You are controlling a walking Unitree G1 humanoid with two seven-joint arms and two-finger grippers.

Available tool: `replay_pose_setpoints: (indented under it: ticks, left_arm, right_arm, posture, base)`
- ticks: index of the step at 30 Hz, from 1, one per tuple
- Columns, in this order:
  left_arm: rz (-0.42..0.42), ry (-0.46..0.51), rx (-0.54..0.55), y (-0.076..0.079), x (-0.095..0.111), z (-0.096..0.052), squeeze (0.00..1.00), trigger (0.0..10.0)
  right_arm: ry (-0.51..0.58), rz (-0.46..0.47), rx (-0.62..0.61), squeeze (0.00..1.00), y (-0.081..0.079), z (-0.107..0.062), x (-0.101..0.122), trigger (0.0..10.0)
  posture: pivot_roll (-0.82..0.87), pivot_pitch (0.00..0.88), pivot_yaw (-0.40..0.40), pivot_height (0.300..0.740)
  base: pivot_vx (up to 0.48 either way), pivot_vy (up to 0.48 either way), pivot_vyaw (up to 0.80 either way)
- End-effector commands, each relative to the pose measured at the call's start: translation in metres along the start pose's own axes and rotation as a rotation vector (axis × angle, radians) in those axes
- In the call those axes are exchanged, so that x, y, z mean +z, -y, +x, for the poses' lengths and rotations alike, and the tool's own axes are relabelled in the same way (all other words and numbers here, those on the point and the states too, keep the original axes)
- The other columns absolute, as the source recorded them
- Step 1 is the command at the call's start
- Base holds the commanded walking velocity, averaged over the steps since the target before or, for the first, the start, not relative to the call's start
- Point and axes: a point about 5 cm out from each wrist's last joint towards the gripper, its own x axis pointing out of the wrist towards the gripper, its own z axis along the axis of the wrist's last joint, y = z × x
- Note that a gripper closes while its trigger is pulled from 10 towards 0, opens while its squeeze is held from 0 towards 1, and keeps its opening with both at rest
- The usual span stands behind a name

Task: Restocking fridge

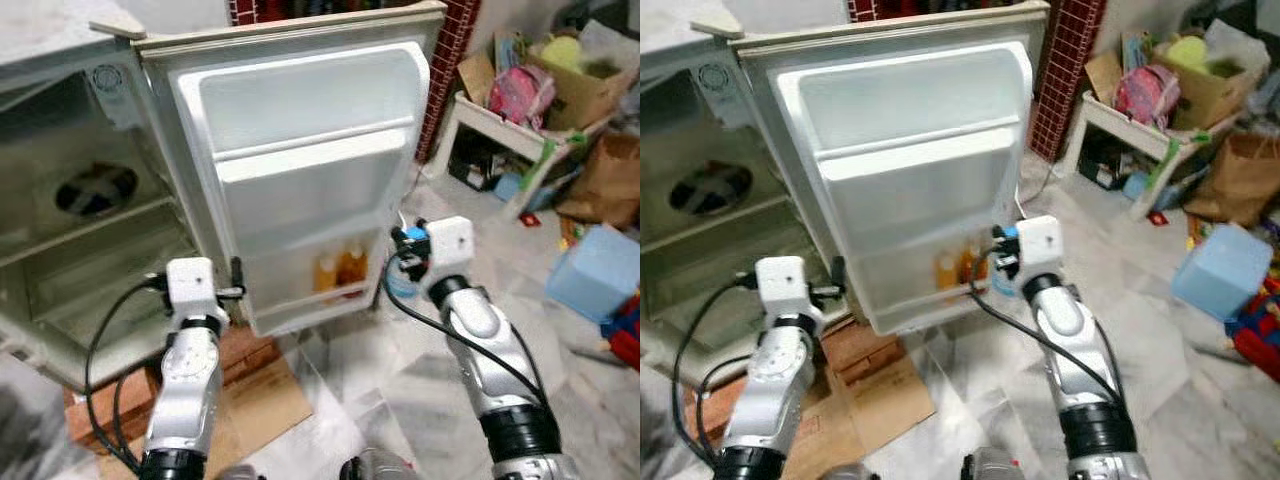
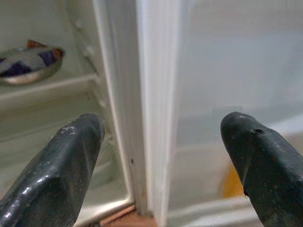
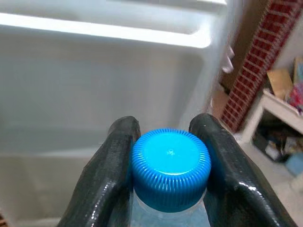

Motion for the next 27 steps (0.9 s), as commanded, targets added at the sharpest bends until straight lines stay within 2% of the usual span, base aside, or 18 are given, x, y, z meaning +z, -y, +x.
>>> replay_pose_setpoints:
  ticks: [1,13,24,27]
  left_arm:
    - [0.027,-0.022,0.044,-0.0133,-0.0056,-0.0021,0.00,10.0]
    - [0.060,-0.020,0.048,-0.0124,-0.0050,-0.0015,0.00,10.0]
    - [0.082,-0.034,0.070,-0.0169,-0.0079,-0.0027,0.00,10.0]
    - [0.078,-0.034,0.063,-0.0162,-0.0079,-0.0027,0.00,10.0]
  right_arm:
    - [0.065,0.006,0.049,0.00,-0.0123,0.0046,0.0134,10.0]
    - [0.072,0.000,0.055,0.00,-0.0118,0.0049,0.0142,10.0]
    - [0.088,0.010,0.064,0.00,-0.0128,0.0056,0.0171,10.0]
    - [0.091,0.012,0.069,0.00,-0.0134,0.0053,0.0174,10.0]
  posture:
    - [0.02,0.032,-0.019,0.740]
    - [0.02,0.030,-0.017,0.740]
    - [0.02,0.028,-0.019,0.740]
    - [0.02,0.028,-0.019,0.740]
  base:
    - [0.000,0.000,0.80]
    - [0.000,0.000,0.78]
    - [0.000,0.000,0.00]
    - [0.285,0.000,0.00]
